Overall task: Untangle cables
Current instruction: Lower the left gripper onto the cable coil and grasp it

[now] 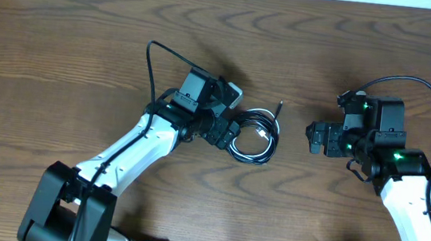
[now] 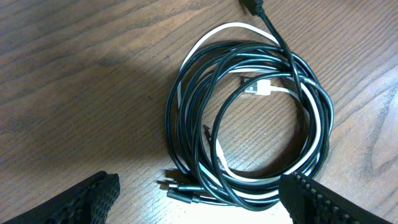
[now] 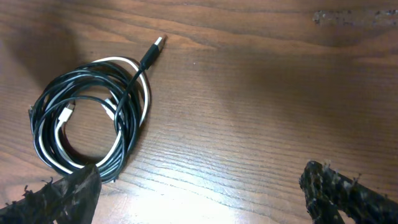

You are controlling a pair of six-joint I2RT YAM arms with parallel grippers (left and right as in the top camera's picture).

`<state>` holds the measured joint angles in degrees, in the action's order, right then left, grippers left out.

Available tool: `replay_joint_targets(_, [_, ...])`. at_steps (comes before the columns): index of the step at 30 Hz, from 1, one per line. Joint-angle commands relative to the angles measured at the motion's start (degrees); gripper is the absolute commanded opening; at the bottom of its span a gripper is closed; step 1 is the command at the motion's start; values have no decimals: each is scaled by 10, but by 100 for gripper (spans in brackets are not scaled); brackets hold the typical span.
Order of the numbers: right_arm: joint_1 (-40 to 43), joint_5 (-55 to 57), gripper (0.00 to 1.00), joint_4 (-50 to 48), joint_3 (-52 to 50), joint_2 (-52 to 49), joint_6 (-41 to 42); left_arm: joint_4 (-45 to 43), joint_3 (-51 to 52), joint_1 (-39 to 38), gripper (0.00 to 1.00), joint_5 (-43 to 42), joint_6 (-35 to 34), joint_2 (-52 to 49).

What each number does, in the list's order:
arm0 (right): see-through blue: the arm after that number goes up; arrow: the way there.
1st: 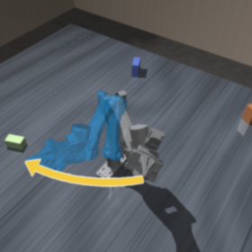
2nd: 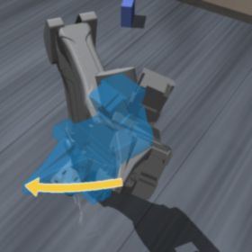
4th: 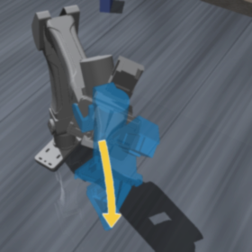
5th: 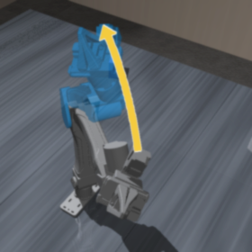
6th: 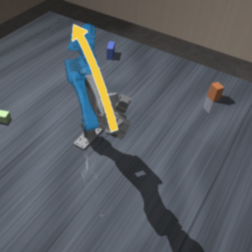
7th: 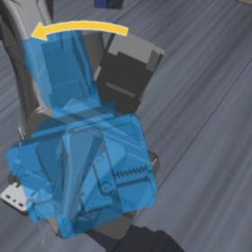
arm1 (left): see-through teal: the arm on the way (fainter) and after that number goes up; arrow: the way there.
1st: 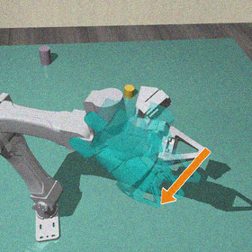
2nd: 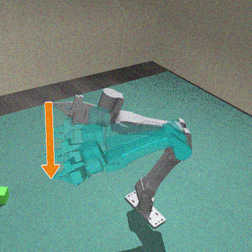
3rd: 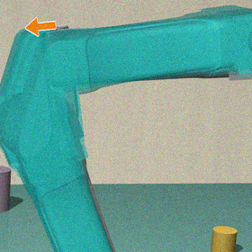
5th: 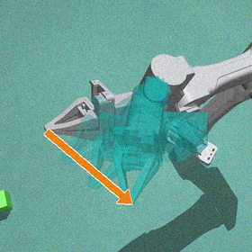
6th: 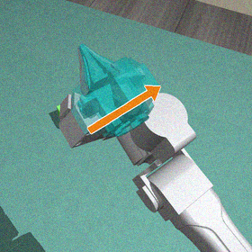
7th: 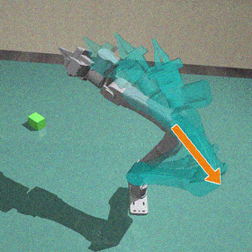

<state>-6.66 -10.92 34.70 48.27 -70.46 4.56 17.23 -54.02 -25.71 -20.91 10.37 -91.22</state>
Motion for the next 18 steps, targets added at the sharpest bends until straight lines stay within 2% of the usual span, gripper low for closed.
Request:
replay_joint_targets(1, [3,-7,99,0,12,-1,-10,-2,-14,-1,87,-5,6,-22])
replay_joint_targets(10, [3,-7,99,0,12,-1,-10,-12,-14,-1,80,-6,12,-73])
replay_joint_targets(18, [3,-7,99,1,12,-1,-10,-29,-14,-1,71,-11,12,-76])
